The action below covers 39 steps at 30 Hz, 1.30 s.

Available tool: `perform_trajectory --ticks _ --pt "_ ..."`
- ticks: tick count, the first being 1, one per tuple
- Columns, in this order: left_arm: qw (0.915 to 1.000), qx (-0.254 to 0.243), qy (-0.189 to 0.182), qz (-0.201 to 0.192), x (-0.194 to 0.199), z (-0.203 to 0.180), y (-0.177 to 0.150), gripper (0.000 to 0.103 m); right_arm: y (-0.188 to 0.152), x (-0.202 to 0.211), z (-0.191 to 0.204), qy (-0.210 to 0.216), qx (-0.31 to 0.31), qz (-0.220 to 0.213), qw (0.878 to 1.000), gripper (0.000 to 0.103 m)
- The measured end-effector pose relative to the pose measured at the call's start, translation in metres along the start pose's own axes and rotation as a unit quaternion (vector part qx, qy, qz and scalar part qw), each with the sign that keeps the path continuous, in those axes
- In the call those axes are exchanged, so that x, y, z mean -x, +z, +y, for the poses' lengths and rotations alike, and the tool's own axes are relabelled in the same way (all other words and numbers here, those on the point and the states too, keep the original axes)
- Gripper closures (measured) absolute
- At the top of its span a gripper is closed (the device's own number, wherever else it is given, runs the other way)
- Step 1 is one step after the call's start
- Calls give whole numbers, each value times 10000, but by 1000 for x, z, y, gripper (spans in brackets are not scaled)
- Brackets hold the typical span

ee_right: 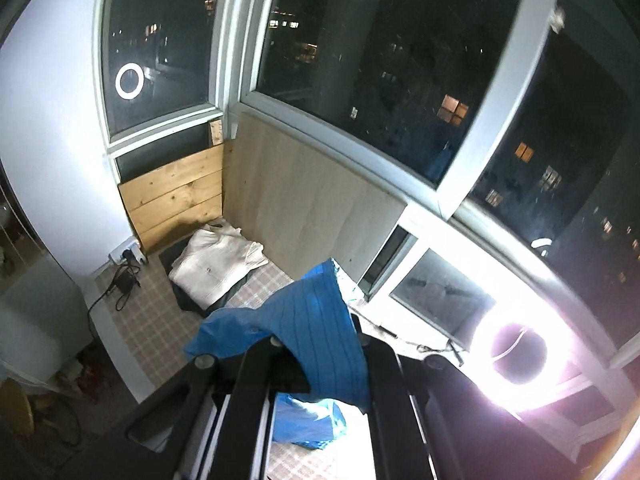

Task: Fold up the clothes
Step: 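Hold the coat up with both grippers and let it hang open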

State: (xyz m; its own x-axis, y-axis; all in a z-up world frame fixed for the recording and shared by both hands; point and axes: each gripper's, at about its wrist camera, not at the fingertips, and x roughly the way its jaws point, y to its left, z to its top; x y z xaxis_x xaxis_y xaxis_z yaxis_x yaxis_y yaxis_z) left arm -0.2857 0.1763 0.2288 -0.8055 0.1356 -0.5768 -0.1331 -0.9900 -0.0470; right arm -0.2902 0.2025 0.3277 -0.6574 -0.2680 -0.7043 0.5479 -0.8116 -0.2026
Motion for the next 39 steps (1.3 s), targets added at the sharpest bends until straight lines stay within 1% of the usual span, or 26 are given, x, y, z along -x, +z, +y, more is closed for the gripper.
perform_trajectory --ticks 2,3,6,7,10,12,14,16,19,20,22,23,24,27,29,31,34,37,39 --pt "9998 26 167 -137 15 1 7 44 -9 -6 -8 109 -16 63 9999 101" --pt "9993 110 256 -243 26 7 18 44 -13 -8 -11 171 -23 87 9998 101" --pt "9939 420 801 -630 48 24 40 38 -18 -11 -17 304 -59 103 9995 101" --pt "9922 488 911 -698 48 27 49 38 -19 -12 -18 360 -51 96 9993 101" --pt "9921 844 699 -616 41 36 77 37 -20 -11 -15 508 -6 31 9987 101" --pt "9899 1142 570 -624 38 38 89 37 -18 -11 -12 574 24 -10 9983 101" --pt "9870 1362 513 -685 38 36 97 37 -16 -10 -8 620 80 -47 9980 101" --pt "9847 1464 558 -760 33 27 106 36 -15 -9 -4 681 132 -75 9976 101" --pt "9823 1622 612 -715 18 15 109 35 -13 -7 4 757 219 -101 9968 101" --pt "9813 1637 682 -747 19 13 111 35 -13 -6 7 775 256 -107 9966 101" --pt "9750 1742 960 -991 26 15 102 35 -13 -5 9 804 292 -124 9963 101" --pt "9723 1908 866 -1039 26 19 96 31 -12 -4 9 850 307 -128 9958 101" --pt "9695 2061 770 -1080 27 22 91 30 -12 -4 10 874 315 -137 9956 101" --pt "9762 1934 441 -874 8 8 93 30 -10 -1 15 952 393 -189 9945 101" --pt "9817 1519 702 -904 0 -12 97 29 -10 1 20 979 479 -200 9938 101" --pt "9813 1410 896 -959 -3 -19 98 28 -10 3 22 993 520 -224 9934 101" --pt "9725 1627 1348 -978 -13 -15 104 28 -10 5 20 1059 512 -241 9928 101" --pt "9599 1591 2073 -1016 -27 -7 110 28 -13 7 16 1093 520 -239 9924 101" --pt "9642 1569 1933 -909 -36 -2 108 34 -13 8 12 1057 509 -269 9927 101"
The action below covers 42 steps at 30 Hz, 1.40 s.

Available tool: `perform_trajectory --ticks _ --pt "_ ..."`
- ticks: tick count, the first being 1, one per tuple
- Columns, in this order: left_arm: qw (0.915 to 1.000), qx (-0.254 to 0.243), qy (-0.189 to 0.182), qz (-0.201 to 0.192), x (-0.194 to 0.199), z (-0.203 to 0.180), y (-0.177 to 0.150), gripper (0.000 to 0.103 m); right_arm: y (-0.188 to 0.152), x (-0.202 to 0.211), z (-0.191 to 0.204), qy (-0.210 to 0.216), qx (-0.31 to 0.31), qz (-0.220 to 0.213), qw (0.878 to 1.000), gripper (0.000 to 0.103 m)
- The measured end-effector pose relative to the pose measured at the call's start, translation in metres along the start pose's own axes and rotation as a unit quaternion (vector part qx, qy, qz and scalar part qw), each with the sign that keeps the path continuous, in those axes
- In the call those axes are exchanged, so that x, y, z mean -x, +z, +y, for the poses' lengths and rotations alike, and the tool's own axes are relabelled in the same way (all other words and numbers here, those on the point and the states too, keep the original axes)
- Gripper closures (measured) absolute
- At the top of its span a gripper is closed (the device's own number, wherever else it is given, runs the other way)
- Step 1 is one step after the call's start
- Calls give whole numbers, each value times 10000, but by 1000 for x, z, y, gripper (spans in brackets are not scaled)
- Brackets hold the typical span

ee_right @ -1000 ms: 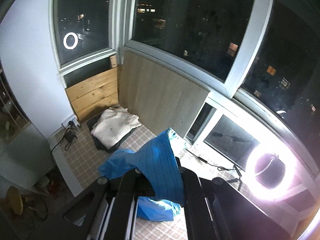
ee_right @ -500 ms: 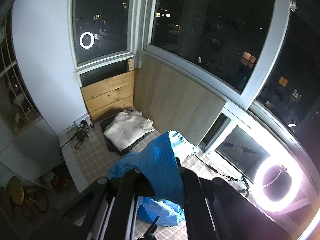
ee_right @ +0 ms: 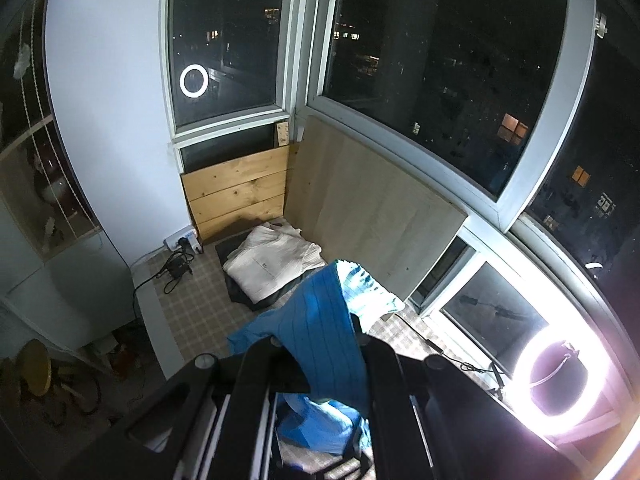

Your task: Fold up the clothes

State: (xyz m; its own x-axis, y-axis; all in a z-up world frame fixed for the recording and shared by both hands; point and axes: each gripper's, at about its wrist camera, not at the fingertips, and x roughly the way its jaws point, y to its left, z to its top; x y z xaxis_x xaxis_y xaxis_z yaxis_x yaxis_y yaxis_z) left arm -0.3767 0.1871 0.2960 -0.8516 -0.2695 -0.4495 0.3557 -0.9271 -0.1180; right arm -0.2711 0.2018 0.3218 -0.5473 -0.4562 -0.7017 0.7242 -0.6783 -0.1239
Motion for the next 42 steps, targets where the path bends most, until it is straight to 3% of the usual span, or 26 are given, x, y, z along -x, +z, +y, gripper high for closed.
perform_trajectory --ticks 1,2,3,4,7,11,14,17,20,22,24,26,28,31,34,38,42 --pt "9999 -23 -77 63 -5 1 -1 54 0 2 -4 -59 -24 -55 10000 101" --pt "9992 -128 -363 128 -5 6 -5 83 -1 3 -8 -114 -51 -110 9999 101" --pt "9977 -187 -620 185 -3 14 -4 97 -1 6 -13 -158 -85 -167 9997 101" --pt "9956 -245 -877 242 -1 21 -4 102 -2 8 -19 -196 -133 -222 9995 101" --pt "9881 -467 -1438 297 13 46 9 102 -5 21 -42 -222 -349 -410 9983 101" --pt "9862 -946 -1313 -362 48 99 69 103 -4 71 -79 -210 -792 -876 9928 101" --pt "9784 -1298 -1423 -745 73 128 115 102 0 116 -94 -225 -1000 -1195 9875 101" --pt "9633 -1879 -1419 -1285 106 147 160 102 7 167 -91 -457 -1040 -1536 9816 101" --pt "9488 -2192 -1697 -1512 128 161 204 102 15 210 -79 -706 -1067 -1831 9747 101" --pt "9384 -2491 -1644 -1743 144 168 221 102 20 235 -68 -846 -1062 -1982 9707 101" --pt "9272 -2713 -1813 -1837 167 170 233 102 22 254 -58 -925 -1087 -2109 9670 101" --pt "9187 -2809 -2233 -1651 162 177 237 102 17 255 -54 -995 -1161 -2065 9664 101" --pt "9086 -3037 -2493 -1414 150 181 222 102 10 246 -51 -1069 -1241 -1939 9673 101" --pt "8893 -3320 -3030 -836 113 178 166 102 -17 207 -54 -1116 -1324 -1600 9718 101" --pt "8711 -3413 -3527 -206 76 163 100 102 -66 146 -66 -1008 -1611 -1120 9754 101" --pt "8485 -3233 -4131 696 22 156 -15 101 -142 67 -75 -838 -1874 -410 9778 101" --pt "8476 -2692 -4373 1338 -10 159 -92 90 -201 17 -85 -733 -2101 222 9747 101"
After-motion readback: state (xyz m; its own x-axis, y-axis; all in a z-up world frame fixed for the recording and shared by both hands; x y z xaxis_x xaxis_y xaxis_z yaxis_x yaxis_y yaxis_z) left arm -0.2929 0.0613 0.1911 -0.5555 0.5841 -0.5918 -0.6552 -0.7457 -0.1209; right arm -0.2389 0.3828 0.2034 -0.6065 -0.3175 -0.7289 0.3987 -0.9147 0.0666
